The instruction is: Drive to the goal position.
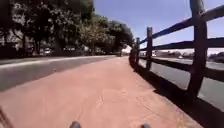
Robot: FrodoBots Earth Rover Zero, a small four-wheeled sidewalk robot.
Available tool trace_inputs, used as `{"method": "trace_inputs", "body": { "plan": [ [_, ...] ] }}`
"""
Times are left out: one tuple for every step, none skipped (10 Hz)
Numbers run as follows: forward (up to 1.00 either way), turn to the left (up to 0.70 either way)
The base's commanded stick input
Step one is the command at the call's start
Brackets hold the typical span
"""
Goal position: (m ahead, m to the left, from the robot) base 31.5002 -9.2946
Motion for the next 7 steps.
{"method": "trace_inputs", "body": {
  "plan": [
    [1.00,0.00],
    [1.00,0.00],
    [1.00,0.00],
    [1.00,0.00],
    [1.00,0.00],
    [1.00,0.00],
    [1.00,0.00]
  ]
}}
